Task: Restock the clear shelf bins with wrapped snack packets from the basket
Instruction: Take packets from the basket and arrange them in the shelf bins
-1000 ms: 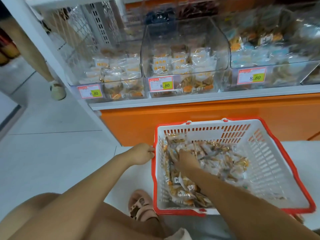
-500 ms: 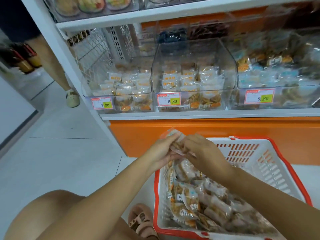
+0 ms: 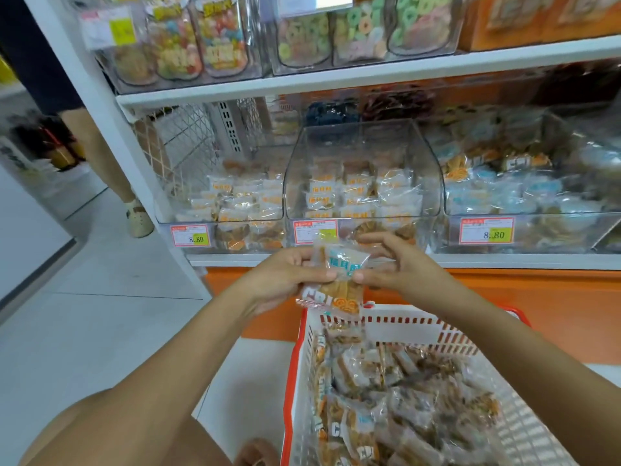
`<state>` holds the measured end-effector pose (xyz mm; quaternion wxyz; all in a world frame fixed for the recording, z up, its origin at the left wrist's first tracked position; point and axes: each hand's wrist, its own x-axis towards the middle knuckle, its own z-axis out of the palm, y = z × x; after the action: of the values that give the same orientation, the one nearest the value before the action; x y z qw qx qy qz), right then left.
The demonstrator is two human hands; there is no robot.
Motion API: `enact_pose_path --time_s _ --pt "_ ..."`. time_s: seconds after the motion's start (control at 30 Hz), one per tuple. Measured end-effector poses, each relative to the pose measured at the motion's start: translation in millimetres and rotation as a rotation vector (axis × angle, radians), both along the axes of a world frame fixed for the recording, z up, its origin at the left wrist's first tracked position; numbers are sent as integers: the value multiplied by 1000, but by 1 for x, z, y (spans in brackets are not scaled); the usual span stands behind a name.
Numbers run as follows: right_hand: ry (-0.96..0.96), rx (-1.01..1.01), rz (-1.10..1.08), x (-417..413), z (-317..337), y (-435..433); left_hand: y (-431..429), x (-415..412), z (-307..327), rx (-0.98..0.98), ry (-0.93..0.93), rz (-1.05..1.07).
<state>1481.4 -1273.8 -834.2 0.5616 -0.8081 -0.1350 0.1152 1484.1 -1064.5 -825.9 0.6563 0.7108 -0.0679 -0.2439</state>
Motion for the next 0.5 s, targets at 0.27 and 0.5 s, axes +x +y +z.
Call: enact_pose_path --time_s 0.27,0.5 --pt "52 145 -85 20 6 4 -10 11 -2 90 -55 23" --pt "209 401 -192 33 20 -7 -9 27 14 44 -165 227"
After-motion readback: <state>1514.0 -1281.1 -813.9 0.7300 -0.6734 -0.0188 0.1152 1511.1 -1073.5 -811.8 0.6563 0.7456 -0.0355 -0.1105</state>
